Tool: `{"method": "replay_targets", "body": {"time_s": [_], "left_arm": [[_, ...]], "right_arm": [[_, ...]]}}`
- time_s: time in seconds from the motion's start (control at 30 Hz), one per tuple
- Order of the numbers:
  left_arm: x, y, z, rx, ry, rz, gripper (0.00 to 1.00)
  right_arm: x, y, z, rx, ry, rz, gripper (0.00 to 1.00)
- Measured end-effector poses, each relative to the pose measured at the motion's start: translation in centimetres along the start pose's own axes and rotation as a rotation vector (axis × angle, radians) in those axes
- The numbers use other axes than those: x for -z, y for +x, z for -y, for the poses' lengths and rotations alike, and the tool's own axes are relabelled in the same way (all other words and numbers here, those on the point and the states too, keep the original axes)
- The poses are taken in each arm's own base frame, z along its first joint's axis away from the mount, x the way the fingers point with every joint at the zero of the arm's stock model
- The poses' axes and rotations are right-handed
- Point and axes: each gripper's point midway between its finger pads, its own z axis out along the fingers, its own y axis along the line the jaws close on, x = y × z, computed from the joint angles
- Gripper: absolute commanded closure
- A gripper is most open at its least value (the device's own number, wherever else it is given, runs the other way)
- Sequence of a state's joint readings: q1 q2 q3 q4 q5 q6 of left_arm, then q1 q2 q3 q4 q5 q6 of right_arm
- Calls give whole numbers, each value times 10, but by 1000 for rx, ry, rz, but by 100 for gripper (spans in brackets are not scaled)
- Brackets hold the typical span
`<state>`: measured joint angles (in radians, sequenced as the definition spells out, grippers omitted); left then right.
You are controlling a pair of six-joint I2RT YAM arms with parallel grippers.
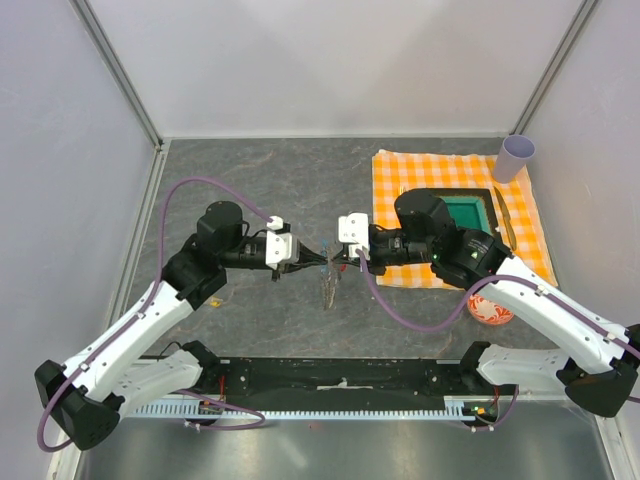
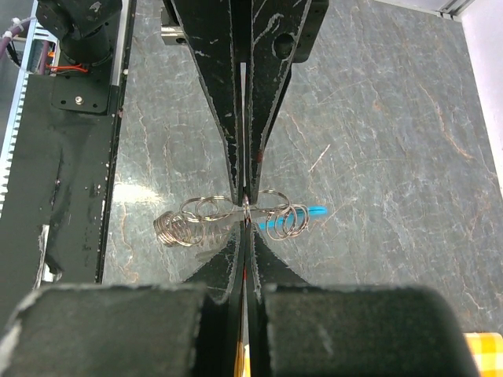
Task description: Put the keys on the keyring
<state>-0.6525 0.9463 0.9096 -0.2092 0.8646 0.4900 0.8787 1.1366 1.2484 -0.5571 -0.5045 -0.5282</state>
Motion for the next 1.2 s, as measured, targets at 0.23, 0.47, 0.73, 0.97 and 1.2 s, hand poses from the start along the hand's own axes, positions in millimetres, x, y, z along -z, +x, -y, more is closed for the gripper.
{"method": "replay_targets", "body": {"time_s": [0.23,0.47,0.73,0.97,1.2], "left_arm": [[-4,2,2,14,15,-9,98],[-4,4,3,30,17,-28,98],[-2,4,0,23,-14,-42,98],[-2,3,-1,25,-18,-49,98],[0,1,-2,17,-30,-46,98]], "right_arm": [[0,2,-1,-4,-4,-7,100],[-1,4,-3,-10,-13,-13,100],[-1,3,-2,-9,-12,-11,100],[-1,3,-2,-9,-11,-11,100],[-1,2,-1,-13,-4,-5,91]]}}
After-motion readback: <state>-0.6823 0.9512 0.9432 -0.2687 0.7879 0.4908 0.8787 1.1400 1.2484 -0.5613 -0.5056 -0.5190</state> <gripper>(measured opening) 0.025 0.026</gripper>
